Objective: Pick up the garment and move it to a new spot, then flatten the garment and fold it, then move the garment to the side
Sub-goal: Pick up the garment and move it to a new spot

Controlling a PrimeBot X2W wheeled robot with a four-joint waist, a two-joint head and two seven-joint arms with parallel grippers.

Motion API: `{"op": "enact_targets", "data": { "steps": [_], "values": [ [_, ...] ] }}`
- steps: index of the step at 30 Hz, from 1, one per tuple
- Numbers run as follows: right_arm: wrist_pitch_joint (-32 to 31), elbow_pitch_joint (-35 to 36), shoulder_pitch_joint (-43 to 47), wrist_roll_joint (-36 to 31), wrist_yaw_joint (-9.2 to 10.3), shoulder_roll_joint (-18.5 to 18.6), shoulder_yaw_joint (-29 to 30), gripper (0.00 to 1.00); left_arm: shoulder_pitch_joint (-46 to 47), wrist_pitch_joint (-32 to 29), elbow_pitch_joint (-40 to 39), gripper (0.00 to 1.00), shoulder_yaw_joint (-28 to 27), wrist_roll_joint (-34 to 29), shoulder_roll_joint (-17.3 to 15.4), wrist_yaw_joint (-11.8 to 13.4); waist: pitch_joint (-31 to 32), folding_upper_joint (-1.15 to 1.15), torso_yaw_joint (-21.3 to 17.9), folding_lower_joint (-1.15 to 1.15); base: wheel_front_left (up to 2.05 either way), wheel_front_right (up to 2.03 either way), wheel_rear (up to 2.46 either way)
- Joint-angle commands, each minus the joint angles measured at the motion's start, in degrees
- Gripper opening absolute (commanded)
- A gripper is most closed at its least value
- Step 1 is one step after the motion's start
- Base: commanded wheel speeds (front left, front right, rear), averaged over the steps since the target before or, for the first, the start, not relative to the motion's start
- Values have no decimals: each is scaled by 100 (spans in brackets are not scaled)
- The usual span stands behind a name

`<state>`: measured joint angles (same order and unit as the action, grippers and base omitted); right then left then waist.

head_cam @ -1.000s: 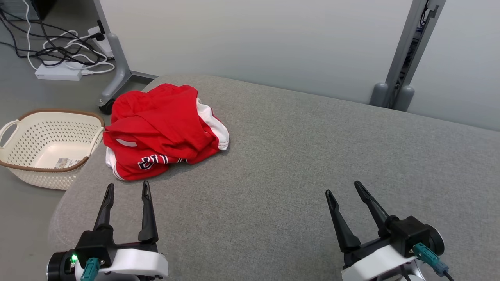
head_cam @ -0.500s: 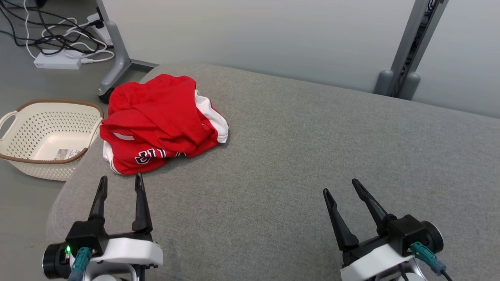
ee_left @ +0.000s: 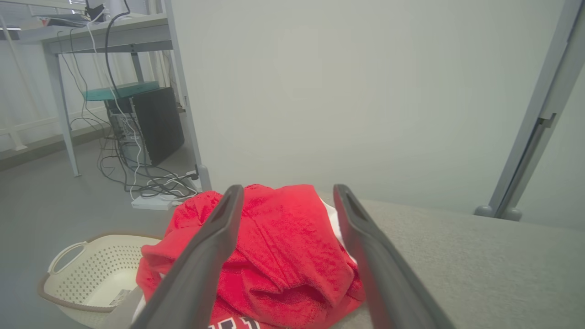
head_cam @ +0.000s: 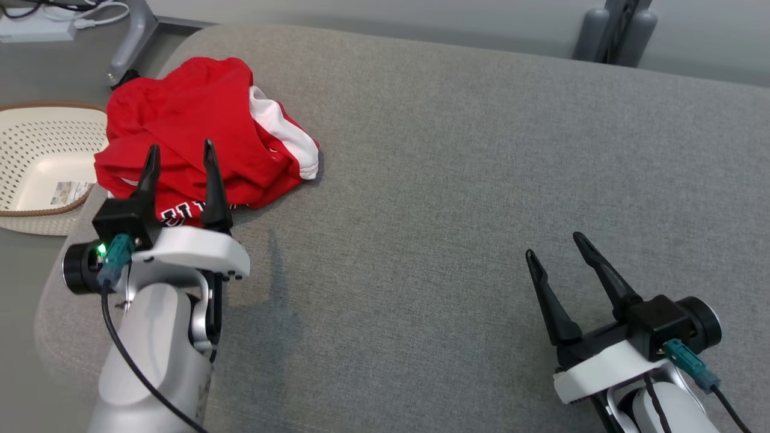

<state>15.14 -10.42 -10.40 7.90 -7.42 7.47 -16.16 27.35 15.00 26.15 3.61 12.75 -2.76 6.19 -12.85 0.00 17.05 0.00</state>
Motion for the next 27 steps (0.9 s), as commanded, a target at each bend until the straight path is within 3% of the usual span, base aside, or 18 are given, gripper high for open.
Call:
{"op": "enact_targets", "data": {
  "steps": [1,10,14,17,20,25,26,27],
  "values": [
    [14,15,-94,-30,-13,65,12,100,247,15,205,100,-10,57,-24,19,-256,0,-99,0,0,0,0],
    [14,122,-347,70,-13,291,-26,100,1784,-223,1824,100,-37,124,-50,189,-768,0,-227,0,0,0,0],
    [14,120,-416,121,-13,309,-75,100,2338,-718,2585,100,-10,93,-145,291,-850,0,-328,0,0,0,0],
    [14,99,-446,152,-13,267,-135,100,2609,-1140,3071,100,46,32,-233,410,-873,0,-414,0,0,0,0],
    [14,80,-449,159,-13,223,-177,100,2745,-1480,3452,100,77,78,-281,349,-857,0,-498,0,0,0,0],
    [14,57,-489,153,-13,166,-186,100,2814,-1513,3835,100,158,37,-385,342,-823,0,-640,0,0,0,0],
    [14,64,-496,153,-13,160,-176,100,2805,-1487,3898,0,175,30,-409,311,-819,0,-660,0,0,0,0],
    [14,68,-500,151,-13,154,-165,100,2788,-1415,3929,0,164,52,-432,300,-810,0,-678,0,0,0,0]
  ]
}}
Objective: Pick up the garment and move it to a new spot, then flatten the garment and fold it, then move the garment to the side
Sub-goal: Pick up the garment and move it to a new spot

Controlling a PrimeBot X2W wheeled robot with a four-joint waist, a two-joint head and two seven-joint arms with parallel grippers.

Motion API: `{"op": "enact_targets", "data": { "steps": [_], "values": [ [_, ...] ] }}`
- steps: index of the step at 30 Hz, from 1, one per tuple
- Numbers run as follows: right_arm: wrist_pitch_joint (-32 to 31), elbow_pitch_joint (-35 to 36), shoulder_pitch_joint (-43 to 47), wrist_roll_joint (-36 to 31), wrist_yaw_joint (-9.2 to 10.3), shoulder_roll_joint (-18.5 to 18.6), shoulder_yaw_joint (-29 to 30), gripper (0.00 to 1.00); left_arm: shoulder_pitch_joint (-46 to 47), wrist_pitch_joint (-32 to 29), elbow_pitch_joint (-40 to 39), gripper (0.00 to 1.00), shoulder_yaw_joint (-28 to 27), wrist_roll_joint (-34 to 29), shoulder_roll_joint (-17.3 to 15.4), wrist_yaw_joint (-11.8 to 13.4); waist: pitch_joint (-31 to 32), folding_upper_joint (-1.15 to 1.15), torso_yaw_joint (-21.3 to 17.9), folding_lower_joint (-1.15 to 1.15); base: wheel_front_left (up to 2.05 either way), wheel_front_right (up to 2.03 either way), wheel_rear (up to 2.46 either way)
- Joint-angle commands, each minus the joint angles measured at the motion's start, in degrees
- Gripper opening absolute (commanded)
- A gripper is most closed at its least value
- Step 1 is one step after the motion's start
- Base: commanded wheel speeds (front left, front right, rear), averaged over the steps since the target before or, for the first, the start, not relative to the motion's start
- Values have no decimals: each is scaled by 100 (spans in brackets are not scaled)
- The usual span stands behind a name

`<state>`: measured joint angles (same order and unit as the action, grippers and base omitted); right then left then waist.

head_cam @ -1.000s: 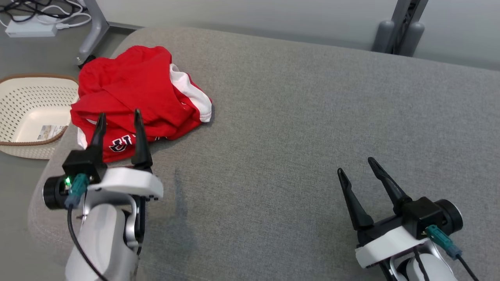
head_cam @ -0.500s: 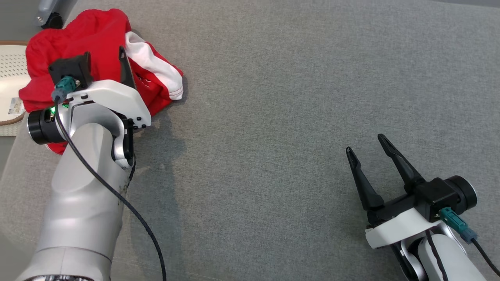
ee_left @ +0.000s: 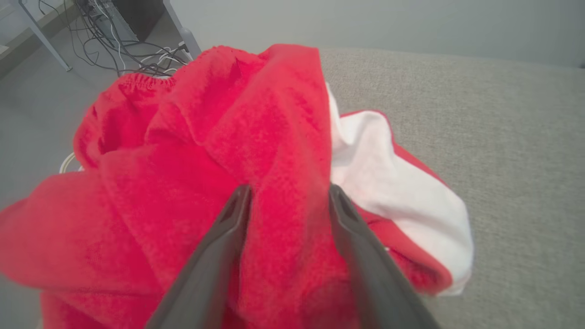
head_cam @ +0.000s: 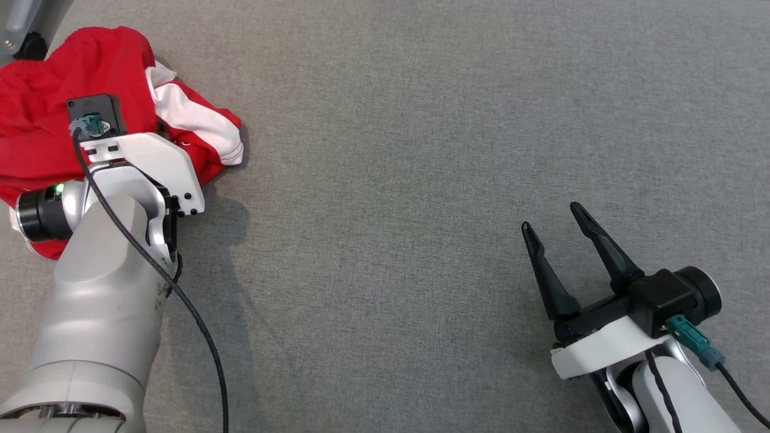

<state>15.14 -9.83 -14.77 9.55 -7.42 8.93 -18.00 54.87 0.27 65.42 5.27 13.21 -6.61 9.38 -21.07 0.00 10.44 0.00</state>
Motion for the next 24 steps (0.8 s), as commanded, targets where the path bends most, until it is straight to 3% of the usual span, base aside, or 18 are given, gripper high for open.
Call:
{"op": "enact_targets", "data": {
  "steps": [1,8,12,17,24],
  "values": [
    [14,11,-63,-17,-13,-3,26,100,16,142,30,0,-9,26,-67,-39,23,0,-35,0,0,0,0],
    [14,-34,68,-10,-13,-109,111,100,-267,1280,-171,0,-199,230,-174,-121,273,0,-109,0,0,0,0],
    [14,-76,158,12,-13,-201,120,100,-610,1474,-550,0,-406,385,-271,-259,544,0,-153,0,0,0,0],
    [14,-90,250,21,-13,-302,107,100,-1275,1489,-1941,0,-678,339,-365,-390,882,0,-244,0,0,0,0],
    [14,-115,360,49,-13,-432,94,100,-1969,1488,-3601,0,-884,225,-244,-591,1298,0,-433,0,0,0,0]
  ]
}}
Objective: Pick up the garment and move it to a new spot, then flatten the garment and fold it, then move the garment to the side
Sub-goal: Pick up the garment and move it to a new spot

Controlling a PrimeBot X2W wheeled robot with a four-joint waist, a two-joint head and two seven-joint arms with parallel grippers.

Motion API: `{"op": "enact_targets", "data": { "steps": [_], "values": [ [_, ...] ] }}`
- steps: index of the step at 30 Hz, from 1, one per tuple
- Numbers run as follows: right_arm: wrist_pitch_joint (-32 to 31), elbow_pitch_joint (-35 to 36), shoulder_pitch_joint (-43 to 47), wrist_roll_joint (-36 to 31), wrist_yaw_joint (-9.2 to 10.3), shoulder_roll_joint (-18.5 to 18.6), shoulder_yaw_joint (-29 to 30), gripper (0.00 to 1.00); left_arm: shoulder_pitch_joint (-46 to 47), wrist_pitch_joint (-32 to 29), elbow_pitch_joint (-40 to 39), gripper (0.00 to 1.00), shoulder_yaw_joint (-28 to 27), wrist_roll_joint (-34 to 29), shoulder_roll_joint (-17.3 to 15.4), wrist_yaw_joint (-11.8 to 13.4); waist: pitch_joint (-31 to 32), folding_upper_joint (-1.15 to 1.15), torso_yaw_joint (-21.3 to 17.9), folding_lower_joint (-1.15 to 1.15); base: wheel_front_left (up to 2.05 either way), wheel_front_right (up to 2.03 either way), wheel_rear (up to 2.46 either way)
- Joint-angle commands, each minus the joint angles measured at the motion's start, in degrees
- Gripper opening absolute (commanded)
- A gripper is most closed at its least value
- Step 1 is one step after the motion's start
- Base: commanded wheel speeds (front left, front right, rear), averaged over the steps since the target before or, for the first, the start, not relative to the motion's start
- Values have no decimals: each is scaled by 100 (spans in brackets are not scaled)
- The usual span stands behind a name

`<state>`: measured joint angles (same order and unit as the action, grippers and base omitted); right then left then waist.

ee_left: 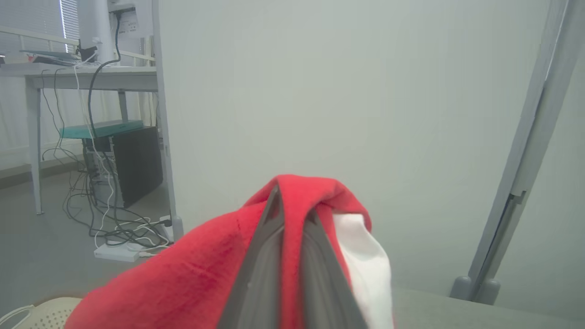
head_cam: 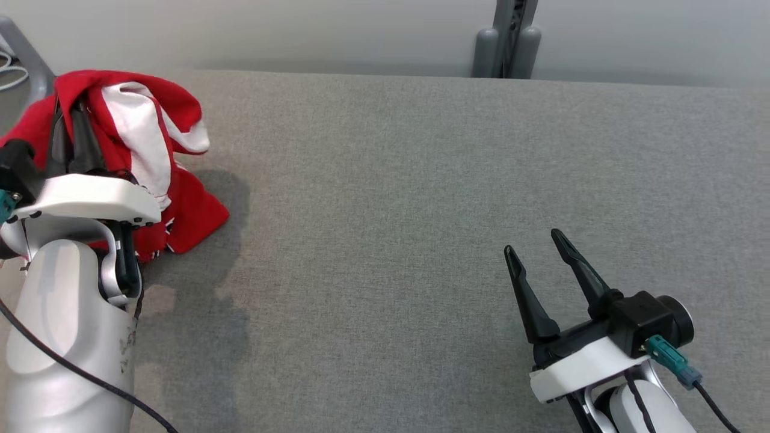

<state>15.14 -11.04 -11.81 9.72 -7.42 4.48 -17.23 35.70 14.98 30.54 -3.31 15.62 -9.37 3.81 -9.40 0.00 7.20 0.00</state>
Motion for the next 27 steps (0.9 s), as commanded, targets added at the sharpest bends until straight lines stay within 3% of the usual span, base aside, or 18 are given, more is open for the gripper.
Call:
{"op": "enact_targets", "data": {
  "steps": [1,9,17,27],
  "values": [
    [14,10,68,44,-13,-6,31,100,-113,16,-255,0,-42,34,63,-92,182,0,-156,0,0,0,0],
    [14,28,50,45,-13,-102,57,100,-269,-189,-1007,0,11,389,234,-362,389,0,-611,0,0,0,0],
    [14,57,55,63,-13,-141,141,100,-474,-731,-1561,0,364,654,425,-538,415,0,-1446,0,0,0,0],
    [14,88,73,133,-13,-146,97,100,-454,-559,-1052,0,954,776,583,-631,427,0,-2229,0,0,0,0]
  ]
}}
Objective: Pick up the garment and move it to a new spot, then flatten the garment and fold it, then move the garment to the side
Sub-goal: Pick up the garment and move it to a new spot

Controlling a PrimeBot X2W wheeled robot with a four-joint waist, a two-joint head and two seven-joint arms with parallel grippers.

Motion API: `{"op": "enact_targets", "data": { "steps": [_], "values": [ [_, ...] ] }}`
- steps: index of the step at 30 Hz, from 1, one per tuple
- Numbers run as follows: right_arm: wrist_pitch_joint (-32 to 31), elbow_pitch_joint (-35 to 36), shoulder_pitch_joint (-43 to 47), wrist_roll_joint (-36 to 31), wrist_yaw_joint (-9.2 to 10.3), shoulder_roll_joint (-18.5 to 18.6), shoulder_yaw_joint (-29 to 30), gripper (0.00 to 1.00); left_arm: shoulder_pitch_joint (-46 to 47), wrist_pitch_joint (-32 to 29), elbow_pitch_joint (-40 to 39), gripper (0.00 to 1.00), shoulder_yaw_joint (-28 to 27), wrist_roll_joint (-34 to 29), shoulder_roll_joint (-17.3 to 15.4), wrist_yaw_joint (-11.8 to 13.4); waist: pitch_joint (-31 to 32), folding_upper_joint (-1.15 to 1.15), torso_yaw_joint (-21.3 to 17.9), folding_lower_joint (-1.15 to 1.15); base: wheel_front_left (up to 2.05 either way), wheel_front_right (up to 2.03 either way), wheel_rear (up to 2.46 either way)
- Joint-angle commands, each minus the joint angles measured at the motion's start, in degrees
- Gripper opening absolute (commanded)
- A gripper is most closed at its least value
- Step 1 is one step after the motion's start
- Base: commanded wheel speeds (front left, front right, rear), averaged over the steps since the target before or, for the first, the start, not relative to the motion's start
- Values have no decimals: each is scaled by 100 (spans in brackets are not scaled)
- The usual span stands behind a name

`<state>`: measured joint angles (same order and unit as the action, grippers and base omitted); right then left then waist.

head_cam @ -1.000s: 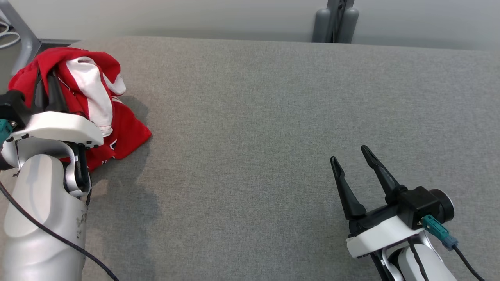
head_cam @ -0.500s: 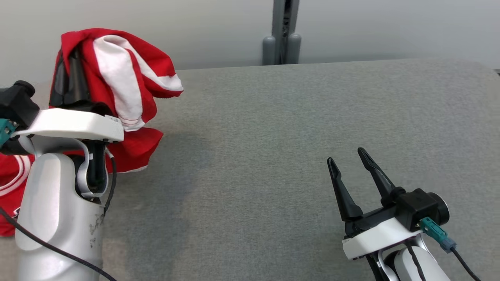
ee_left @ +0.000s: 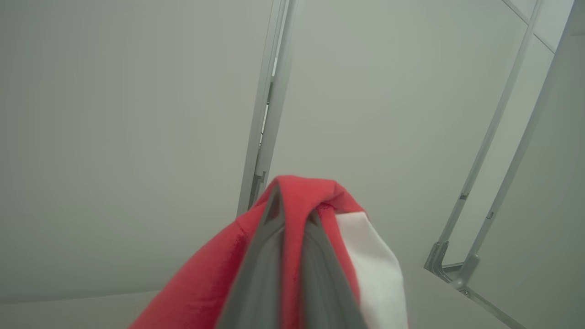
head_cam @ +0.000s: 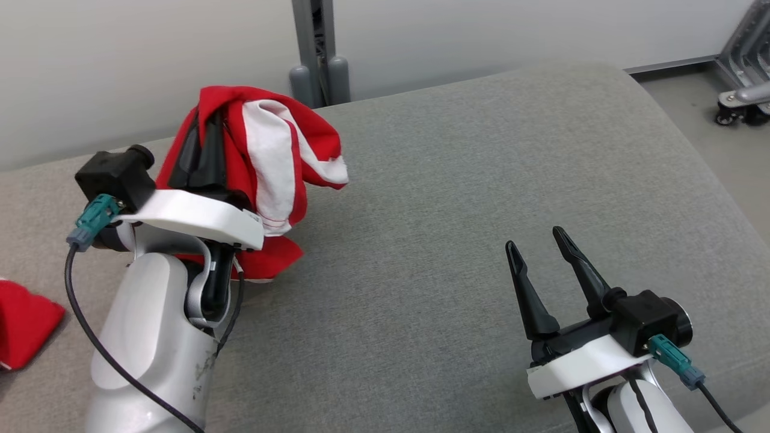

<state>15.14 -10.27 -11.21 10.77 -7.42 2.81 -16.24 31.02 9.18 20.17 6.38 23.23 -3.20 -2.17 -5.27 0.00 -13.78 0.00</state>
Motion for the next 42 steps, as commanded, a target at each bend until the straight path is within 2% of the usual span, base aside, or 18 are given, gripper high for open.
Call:
{"op": "enact_targets", "data": {
  "steps": [1,6,12,17,22,24,25,26,27,35,42],
  "values": [
    [14,21,17,17,-13,20,-6,100,1,38,68,0,54,51,-21,-57,16,0,-186,0,0,0,0],
    [14,49,61,-25,-13,20,31,100,12,229,426,0,484,138,1,-248,-26,0,-366,0,0,0,0],
    [14,99,-1,20,-13,21,41,100,121,481,1201,0,966,-326,-34,-343,-169,0,-444,0,0,0,0],
    [14,118,-75,42,-13,21,43,100,197,551,2008,0,1136,-513,-55,-369,-301,0,-420,0,0,0,0],
    [14,120,-93,52,-13,21,57,100,280,579,2399,0,1217,-560,-44,-375,-368,0,-335,0,0,0,0],
    [14,95,-114,43,-13,21,46,100,286,591,2512,42,1249,-572,-30,-356,-376,0,-274,0,0,0,0],
    [14,94,-123,44,-13,21,35,100,299,594,2533,53,1254,-576,-26,-336,-375,0,-243,0,0,0,0],
    [14,94,-132,51,-13,21,26,100,306,596,2540,97,1257,-583,-22,-309,-375,0,-212,0,0,0,0],
    [14,94,-129,51,-13,22,17,100,293,598,2539,100,1248,-573,-18,-282,-368,0,-180,0,0,0,0],
    [14,132,-51,61,-13,24,-29,100,-164,602,2015,100,1134,-552,0,-62,-212,0,131,0,0,0,0],
    [13,100,82,21,-13,23,14,100,-899,598,960,100,832,-587,-2,144,-17,0,501,0,0,0,0]
  ]
}}
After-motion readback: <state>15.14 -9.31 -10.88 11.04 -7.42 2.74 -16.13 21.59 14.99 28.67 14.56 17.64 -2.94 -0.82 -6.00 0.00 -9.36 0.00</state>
